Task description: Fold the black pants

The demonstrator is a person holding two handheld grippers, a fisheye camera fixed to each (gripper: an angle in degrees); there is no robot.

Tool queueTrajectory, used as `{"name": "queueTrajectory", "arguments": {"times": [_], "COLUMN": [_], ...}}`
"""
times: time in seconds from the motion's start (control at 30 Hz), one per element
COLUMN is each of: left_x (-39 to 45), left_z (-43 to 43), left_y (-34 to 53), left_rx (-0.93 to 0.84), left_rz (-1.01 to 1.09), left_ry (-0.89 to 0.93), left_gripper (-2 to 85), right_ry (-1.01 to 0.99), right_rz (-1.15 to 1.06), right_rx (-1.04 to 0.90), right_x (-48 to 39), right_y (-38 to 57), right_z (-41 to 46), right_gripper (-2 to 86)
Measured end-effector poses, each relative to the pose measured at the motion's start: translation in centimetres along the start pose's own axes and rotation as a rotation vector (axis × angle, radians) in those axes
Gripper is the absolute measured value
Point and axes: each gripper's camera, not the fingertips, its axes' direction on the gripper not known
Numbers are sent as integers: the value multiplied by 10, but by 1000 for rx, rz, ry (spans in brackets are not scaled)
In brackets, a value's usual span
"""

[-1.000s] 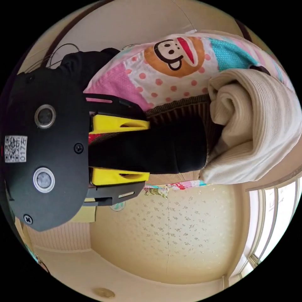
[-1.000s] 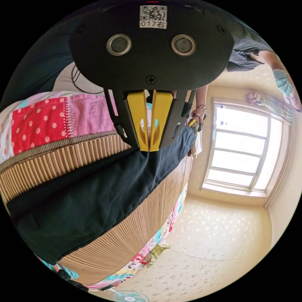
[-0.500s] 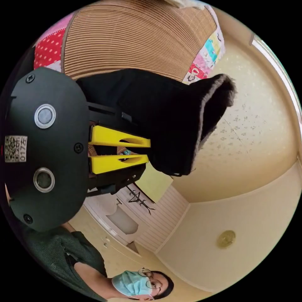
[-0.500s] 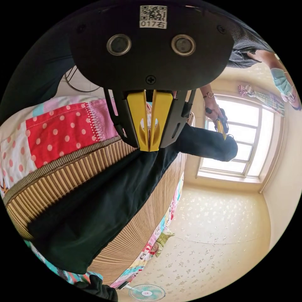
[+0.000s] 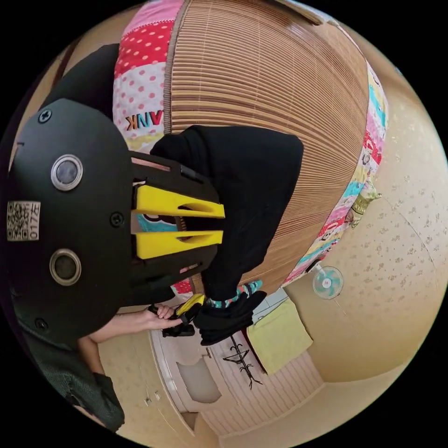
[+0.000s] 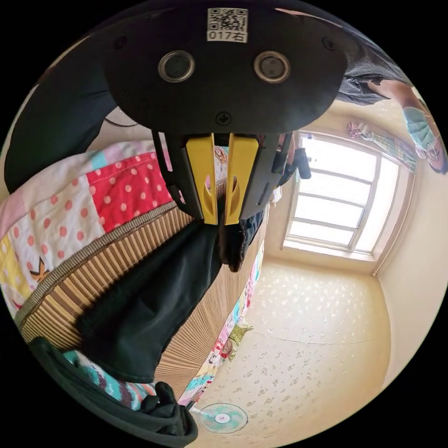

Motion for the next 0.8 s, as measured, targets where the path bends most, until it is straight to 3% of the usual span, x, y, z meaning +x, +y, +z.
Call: {"name": "queueTrajectory", "arguments": {"times": [0.07, 0.17, 0.23, 0.3, 0.4, 0.53, 0.67, 0.8], "left_x": [-11, -25, -51, -105, -159, -193, -236, -263], "left_z": [-16, -62, -74, -57, -12, 16, 59, 70], "left_y": [16, 56, 68, 56, 45, 46, 38, 28], "left_rx": [105, 406, 490, 386, 247, 246, 202, 183], "left_rz": [15, -10, -132, -289, -415, -494, -593, -561], "left_ry": [51, -70, -138, -58, 91, 199, 430, 515], "left_gripper": [68, 78, 112, 189, 212, 206, 182, 135], "right_ry": [-4, 30, 61, 103, 224, 676, 385, 372], "right_rz": [-84, -218, -298, -390, -536, -672, -535, -435], "right_rx": [-20, -95, -113, -122, -150, -207, -110, -176], "right_x": [-27, -69, -94, -119, -153, -122, -54, -59], "right_y": [-4, -15, -22, -29, -37, -32, -42, -81], "right_z": [23, 64, 86, 109, 154, 229, 209, 207], "right_gripper": [11, 7, 5, 4, 4, 4, 3, 3]}}
